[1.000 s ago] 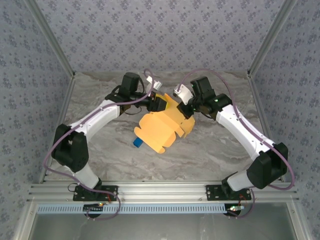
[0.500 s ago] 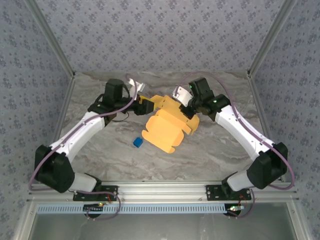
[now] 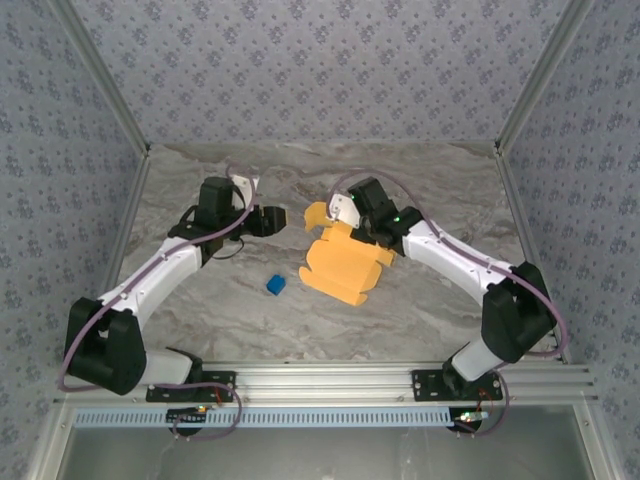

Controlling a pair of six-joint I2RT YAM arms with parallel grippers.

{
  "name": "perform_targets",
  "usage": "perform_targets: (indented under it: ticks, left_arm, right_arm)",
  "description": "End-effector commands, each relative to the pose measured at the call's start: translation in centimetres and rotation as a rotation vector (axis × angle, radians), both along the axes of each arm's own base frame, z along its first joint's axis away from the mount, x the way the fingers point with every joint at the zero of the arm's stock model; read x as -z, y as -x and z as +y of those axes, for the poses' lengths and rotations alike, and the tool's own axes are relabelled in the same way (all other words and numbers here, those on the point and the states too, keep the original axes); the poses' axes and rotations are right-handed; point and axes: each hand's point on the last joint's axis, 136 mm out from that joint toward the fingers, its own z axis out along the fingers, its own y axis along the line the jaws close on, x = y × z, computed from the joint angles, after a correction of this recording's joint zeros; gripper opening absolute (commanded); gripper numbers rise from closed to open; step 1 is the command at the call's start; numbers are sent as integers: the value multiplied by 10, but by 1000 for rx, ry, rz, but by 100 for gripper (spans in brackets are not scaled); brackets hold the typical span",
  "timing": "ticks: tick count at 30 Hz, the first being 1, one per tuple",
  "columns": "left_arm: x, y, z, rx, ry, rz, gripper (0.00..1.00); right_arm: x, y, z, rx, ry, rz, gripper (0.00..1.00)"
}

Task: Fold the paper box

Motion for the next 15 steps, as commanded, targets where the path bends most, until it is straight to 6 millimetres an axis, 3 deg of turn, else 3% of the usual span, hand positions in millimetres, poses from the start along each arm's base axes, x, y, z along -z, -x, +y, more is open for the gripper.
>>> perform_targets:
  ticks: [1,6,15]
  left_arm:
    - [-4,-9,8,-55,16,-28,58]
    - [6,-12,11,-77,18,-14,58]
    - [22,-24,4,-32,16,-41,59]
  right_arm:
    - [-6,-12,-1,15,44,-139,0]
    - [3,-11,3,-5,115,-245,0]
    - [4,-7,5,-60,201,-416,0]
